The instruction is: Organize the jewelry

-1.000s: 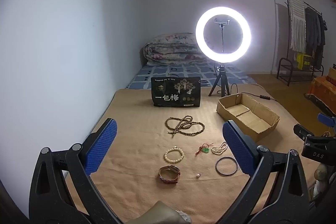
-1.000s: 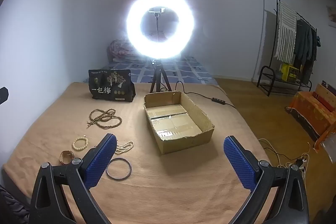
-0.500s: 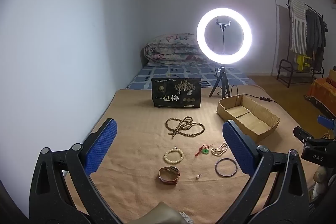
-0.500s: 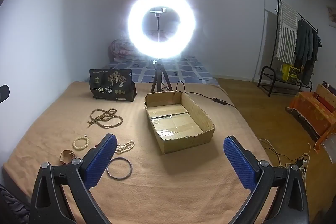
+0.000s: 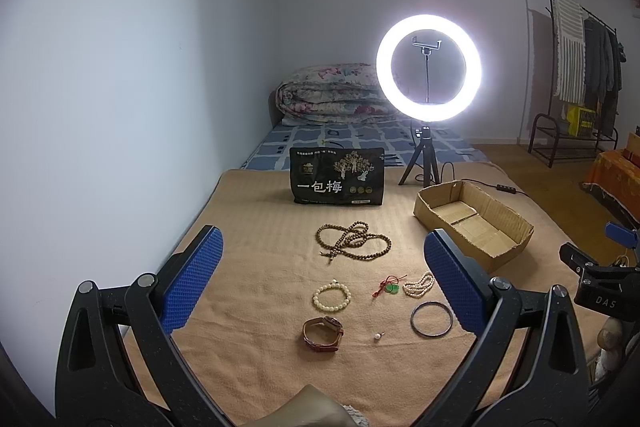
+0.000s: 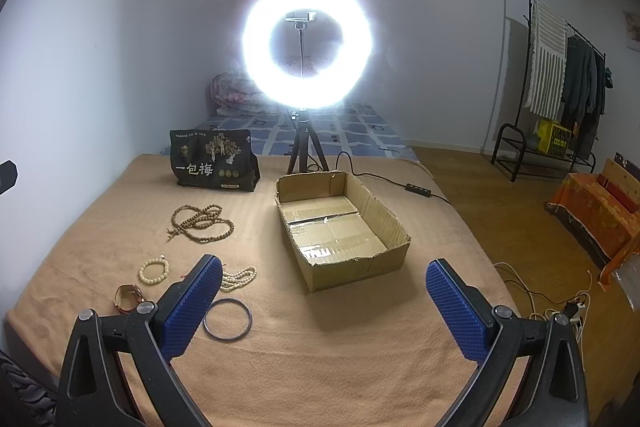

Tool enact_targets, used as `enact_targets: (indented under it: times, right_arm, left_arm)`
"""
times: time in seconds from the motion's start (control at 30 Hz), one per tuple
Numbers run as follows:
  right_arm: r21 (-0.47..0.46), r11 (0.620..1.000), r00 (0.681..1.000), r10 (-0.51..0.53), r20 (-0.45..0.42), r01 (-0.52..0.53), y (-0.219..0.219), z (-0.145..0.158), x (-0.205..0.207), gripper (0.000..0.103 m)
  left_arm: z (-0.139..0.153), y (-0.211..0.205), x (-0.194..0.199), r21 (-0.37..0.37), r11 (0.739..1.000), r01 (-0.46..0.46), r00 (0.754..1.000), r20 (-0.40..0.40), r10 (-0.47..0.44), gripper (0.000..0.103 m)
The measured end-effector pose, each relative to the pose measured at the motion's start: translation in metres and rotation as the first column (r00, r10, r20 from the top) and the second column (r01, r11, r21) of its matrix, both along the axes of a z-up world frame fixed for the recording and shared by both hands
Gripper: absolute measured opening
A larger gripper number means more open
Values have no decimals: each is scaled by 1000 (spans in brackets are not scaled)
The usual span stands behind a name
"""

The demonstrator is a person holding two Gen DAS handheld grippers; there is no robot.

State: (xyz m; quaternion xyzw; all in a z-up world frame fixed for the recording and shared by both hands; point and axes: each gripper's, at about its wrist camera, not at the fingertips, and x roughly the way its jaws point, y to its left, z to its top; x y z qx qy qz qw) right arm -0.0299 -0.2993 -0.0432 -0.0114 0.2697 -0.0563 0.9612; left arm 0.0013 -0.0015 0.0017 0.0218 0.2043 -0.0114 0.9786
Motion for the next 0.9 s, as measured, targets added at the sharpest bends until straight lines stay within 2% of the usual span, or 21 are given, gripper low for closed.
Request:
enact_targets:
  times: [0.9]
  right_arm:
    - [3,1000,1000,0,-2,0,-1,0,0,103]
  left_arm:
    - [-1,1,0,-4,1000,-1,1000,-1,1,102]
